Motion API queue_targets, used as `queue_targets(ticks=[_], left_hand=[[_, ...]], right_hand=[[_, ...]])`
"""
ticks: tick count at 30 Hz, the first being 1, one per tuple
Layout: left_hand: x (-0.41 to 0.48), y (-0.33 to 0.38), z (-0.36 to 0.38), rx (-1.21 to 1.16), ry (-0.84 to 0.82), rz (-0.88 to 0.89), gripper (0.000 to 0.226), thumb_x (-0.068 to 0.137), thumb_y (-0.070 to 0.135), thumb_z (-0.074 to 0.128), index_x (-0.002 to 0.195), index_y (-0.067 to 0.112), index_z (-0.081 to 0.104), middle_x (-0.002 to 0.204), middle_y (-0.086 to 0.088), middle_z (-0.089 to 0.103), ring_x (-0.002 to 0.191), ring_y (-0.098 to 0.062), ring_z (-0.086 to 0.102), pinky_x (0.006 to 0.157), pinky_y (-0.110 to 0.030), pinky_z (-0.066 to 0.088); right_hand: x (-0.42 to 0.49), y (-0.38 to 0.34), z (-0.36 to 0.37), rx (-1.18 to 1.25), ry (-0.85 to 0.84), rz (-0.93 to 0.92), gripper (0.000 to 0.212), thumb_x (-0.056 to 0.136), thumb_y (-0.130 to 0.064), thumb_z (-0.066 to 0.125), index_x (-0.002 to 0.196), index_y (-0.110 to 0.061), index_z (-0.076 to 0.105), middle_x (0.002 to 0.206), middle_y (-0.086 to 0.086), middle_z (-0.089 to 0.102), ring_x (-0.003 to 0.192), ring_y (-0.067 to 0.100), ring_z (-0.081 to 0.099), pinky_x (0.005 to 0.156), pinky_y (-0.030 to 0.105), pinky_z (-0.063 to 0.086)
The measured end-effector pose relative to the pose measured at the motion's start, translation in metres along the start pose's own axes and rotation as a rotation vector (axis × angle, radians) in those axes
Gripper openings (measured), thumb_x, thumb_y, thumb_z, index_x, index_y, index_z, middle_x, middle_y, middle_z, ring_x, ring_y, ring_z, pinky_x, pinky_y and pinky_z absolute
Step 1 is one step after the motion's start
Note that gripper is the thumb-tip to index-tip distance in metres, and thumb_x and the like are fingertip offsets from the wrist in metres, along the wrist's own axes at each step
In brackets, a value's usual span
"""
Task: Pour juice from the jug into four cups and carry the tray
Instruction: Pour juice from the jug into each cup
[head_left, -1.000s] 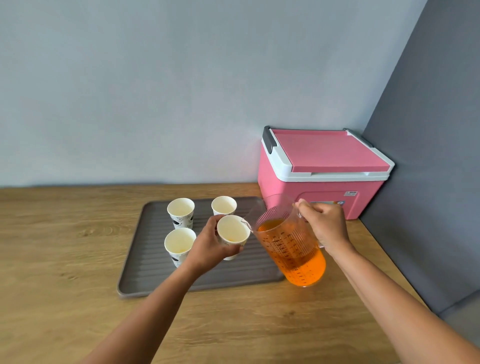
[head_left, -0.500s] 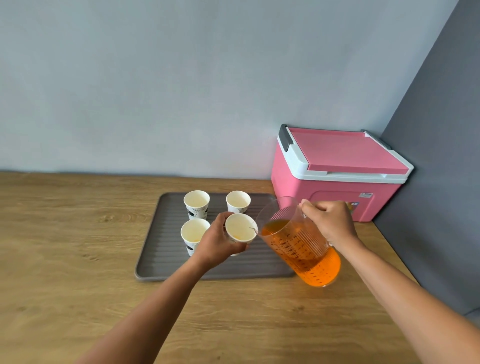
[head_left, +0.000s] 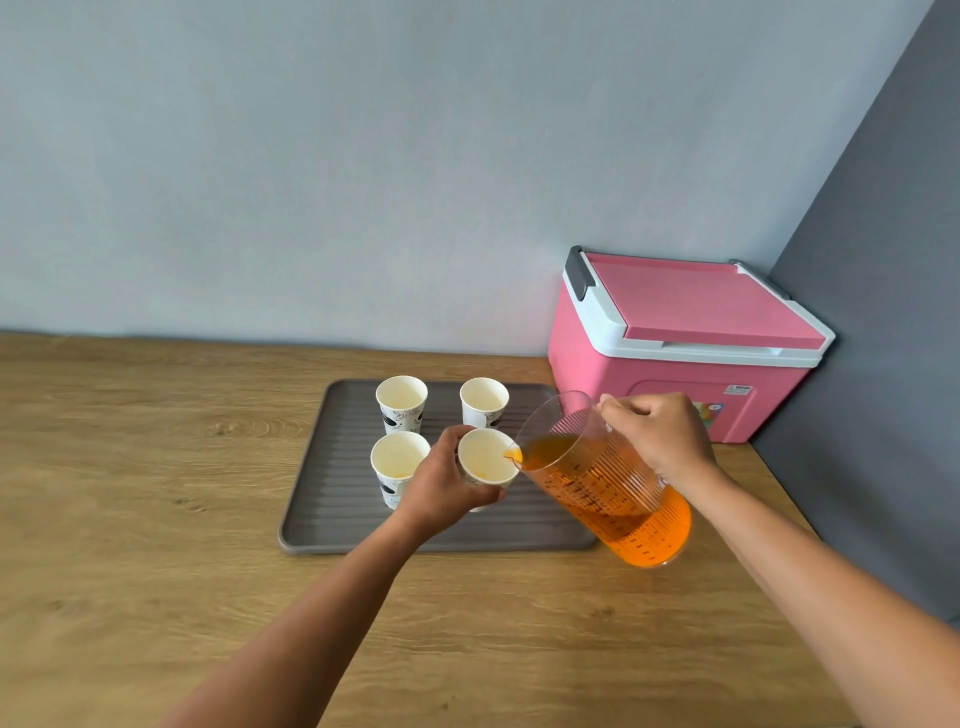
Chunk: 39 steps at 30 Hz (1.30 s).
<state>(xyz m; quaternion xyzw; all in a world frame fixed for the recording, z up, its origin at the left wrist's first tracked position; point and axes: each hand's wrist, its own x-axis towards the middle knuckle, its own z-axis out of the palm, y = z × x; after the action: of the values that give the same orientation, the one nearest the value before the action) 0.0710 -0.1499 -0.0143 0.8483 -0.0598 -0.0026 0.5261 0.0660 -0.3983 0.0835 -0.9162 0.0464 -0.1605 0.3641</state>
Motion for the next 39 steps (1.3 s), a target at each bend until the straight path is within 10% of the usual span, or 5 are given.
queue_targets(ticks=[39], left_hand=[[0.0016, -0.002, 0.0025, -0.034, -0.023, 0.006, 0.074, 0.063, 0.031, 0.088, 0.123, 0.031, 0.045, 0.109, 0.014, 0.06, 0.098, -0.006, 0.059, 0.077, -0.018, 0.045]], right_hand=[[0.008, -0.0051, -0.0009, -0.134, -0.062, -0.069, 0.046, 0.086, -0.052, 0.062, 0.066, -0.013, 0.074, 0.051, 0.003, 0.065, 0.044, 0.012, 0.054, 0.05, 0.024, 0.043]])
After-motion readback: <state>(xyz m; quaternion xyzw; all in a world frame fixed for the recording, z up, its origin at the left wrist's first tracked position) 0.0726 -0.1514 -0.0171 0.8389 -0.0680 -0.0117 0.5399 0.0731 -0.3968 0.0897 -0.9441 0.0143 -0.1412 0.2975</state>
